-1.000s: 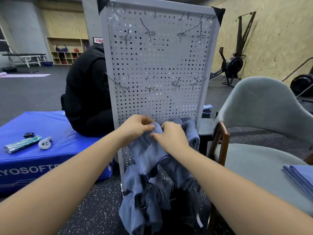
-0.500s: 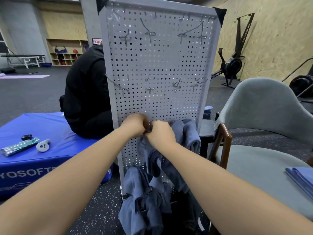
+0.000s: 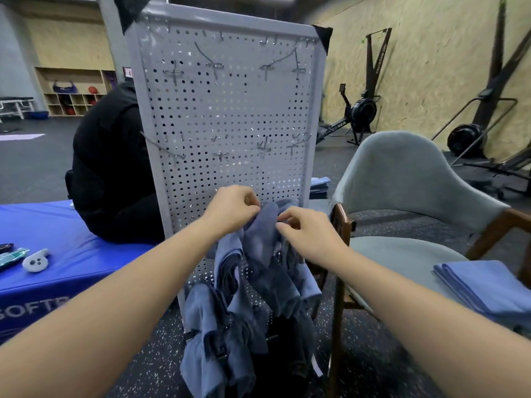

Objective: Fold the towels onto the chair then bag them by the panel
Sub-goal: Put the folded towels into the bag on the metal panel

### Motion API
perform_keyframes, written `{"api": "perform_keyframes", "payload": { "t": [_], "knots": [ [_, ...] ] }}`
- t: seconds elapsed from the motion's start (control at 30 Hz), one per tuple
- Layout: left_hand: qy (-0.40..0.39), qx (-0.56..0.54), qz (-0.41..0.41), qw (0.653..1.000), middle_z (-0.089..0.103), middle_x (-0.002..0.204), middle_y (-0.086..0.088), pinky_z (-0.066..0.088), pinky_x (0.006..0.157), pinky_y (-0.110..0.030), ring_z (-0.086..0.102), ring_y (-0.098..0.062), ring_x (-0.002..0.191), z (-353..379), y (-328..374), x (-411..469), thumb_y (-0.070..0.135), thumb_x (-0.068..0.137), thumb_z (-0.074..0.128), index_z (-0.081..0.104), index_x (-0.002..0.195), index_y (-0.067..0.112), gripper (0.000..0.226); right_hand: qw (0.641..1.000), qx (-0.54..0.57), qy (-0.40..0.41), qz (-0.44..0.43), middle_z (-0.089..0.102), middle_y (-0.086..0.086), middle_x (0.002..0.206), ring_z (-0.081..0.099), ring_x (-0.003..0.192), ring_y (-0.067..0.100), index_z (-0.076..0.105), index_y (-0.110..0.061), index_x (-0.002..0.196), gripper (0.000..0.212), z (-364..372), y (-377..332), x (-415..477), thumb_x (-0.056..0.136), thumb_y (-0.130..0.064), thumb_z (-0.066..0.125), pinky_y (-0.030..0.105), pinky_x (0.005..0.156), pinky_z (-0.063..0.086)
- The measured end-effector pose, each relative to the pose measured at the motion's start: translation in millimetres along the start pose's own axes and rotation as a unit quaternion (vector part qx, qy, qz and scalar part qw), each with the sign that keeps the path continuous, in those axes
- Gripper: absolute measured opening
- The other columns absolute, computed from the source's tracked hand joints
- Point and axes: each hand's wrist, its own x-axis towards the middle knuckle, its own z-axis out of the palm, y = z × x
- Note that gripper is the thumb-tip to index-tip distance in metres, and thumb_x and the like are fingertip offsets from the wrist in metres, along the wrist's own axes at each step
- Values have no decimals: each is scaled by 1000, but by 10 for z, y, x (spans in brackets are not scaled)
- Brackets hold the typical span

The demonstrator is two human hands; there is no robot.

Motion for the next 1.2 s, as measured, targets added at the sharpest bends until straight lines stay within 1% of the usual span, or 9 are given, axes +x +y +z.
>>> {"api": "perform_keyframes", "payload": {
  "t": [0.13,0.27,0.43,0.5,0.57,0.7,0.83,1.1,1.2],
  "knots": [
    [-43,-34,45,997,69,84,14,48,80,-25,68,-12,91,336,646,-71,23,91,72,77,91,29,8,997,-31,49,56,76,-9,90,67,89,13,79,-27,101,10,-519,531,-246,98,-27,69,28,78,46],
    [-89,-78,73,990,75,90,12,57,87,-29,71,-12,93,783,1267,-193,26,94,70,79,97,25,9,983,-84,96,129,71,-7,84,63,87,17,80,-21,97,12,-961,1176,-539,98,-23,68,29,74,35],
    [-141,-116,100,978,79,93,10,60,89,-34,73,-12,93,1401,1799,-378,24,93,69,80,96,24,12,950,-164,95,246,73,-2,88,66,87,27,71,-21,85,13,-1308,2136,-945,93,-21,60,40,72,56],
    [-160,-111,117,974,75,92,12,60,87,-33,71,-11,92,1620,1909,-443,24,96,68,79,98,21,12,935,-219,82,268,72,1,90,68,90,32,69,-19,86,11,-1421,2481,-1113,91,-20,59,40,70,55],
    [-166,-94,139,972,72,93,11,55,83,-30,68,-10,92,1818,1955,-516,22,99,67,79,101,19,13,917,-285,53,276,65,7,92,65,94,37,65,-14,89,9,-1523,2714,-1285,94,-20,61,39,66,46],
    [-215,-46,170,961,76,92,10,58,80,-32,69,-11,89,2179,1890,-671,22,96,64,77,90,25,14,879,-387,27,278,60,10,108,58,103,33,63,-16,105,30,-1675,3068,-1593,96,-43,68,42,81,50],
    [-239,-11,181,954,76,88,11,62,77,-36,69,-9,83,2370,1866,-776,22,92,62,77,86,25,16,871,-388,10,301,53,3,104,55,97,27,53,-20,102,38,-1764,3237,-1770,92,-54,68,38,72,47],
    [-238,-19,182,954,77,91,9,63,77,-36,71,-11,83,2431,1888,-775,22,95,61,77,89,25,17,867,-411,43,277,59,5,93,59,85,29,58,-13,97,12,-1773,3261,-1690,101,-23,56,41,72,45],
    [-231,-33,172,957,77,92,9,60,77,-33,71,-12,85,2423,1863,-744,22,95,62,78,91,24,17,871,-400,58,280,55,4,89,51,78,29,55,-13,94,8,-1776,3236,-1679,102,-13,53,40,67,39]
  ]
}}
